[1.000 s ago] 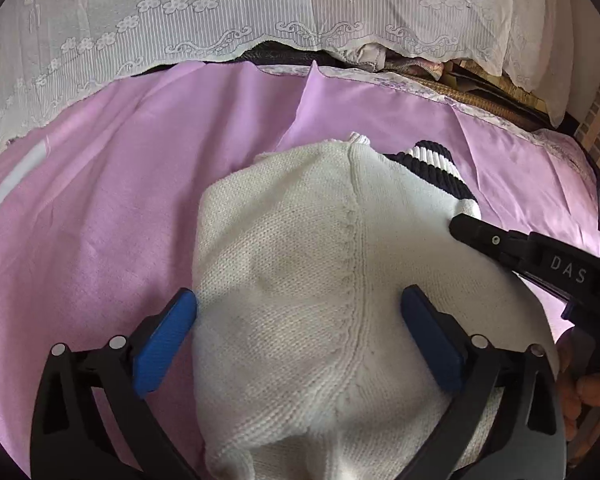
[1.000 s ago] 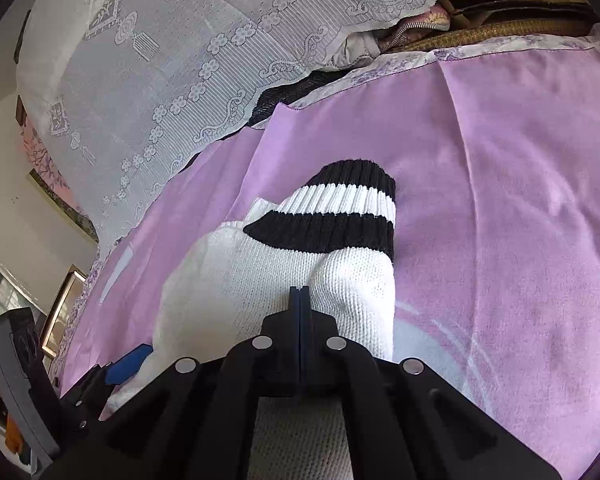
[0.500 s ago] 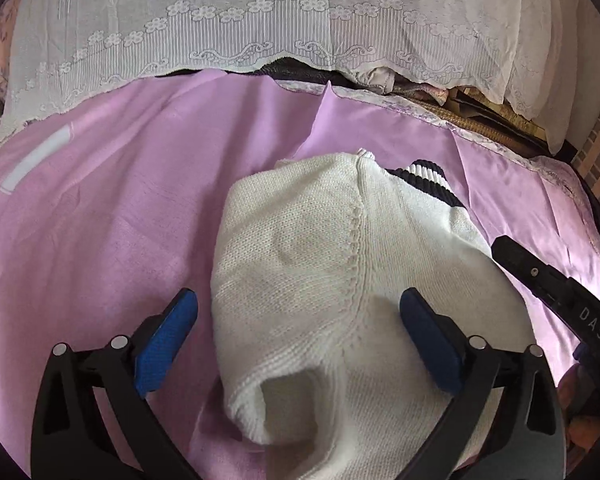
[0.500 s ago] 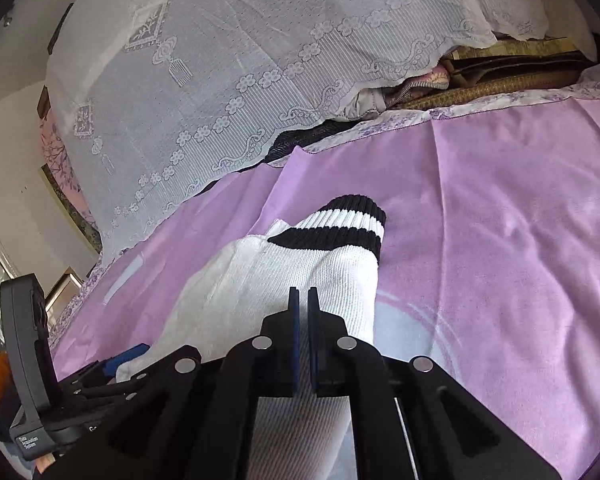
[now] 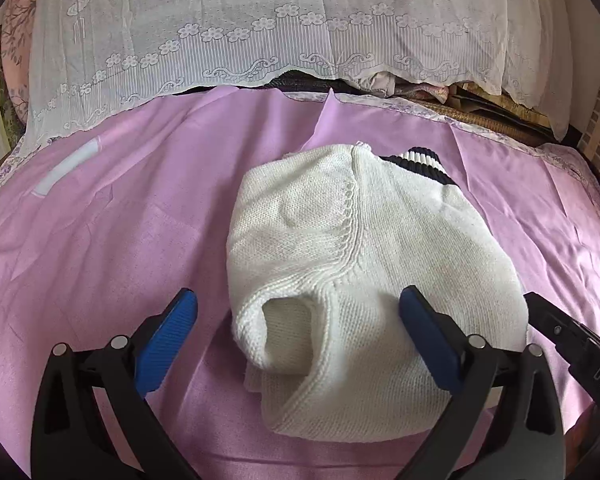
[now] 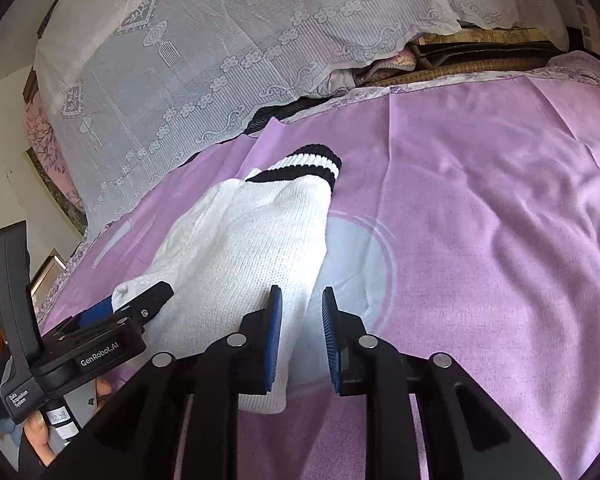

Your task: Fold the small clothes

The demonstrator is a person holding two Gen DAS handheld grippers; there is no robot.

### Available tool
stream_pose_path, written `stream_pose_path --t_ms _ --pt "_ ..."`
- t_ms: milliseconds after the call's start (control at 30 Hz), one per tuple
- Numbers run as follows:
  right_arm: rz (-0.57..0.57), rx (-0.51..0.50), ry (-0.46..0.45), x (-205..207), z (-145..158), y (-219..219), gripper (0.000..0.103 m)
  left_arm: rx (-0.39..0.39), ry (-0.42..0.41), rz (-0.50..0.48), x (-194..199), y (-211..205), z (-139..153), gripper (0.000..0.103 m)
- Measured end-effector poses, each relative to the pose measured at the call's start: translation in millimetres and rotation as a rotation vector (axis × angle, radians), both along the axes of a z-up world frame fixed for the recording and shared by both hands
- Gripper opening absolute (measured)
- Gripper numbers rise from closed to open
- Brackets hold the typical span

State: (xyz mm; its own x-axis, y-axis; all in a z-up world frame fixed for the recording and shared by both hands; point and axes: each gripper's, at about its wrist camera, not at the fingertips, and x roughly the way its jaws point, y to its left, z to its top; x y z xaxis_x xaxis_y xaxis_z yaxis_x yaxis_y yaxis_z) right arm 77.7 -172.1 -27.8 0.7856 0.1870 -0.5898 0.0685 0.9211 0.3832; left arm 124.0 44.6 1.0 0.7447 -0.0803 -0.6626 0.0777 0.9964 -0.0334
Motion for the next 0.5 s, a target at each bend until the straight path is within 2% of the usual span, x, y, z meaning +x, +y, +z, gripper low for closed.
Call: stream_pose_path --t_ms 100,267,500 --pt "0.017 0.035 0.119 8.3 -18.5 -3.4 0.023 0.007 0.004 0.008 -5.4 0.8 -1.7 0.098" --pt "0.016 0.073 0.092 -1.3 -18.2 -7.2 0.021 -0.012 0.021 0.012 -15.0 3.8 -4.4 0.098" --pt "-0.011 0.082 0.049 -29.4 -9.2 -11.7 0.031 -0.070 0.008 -0.005 -35.9 8.5 5.8 0.098"
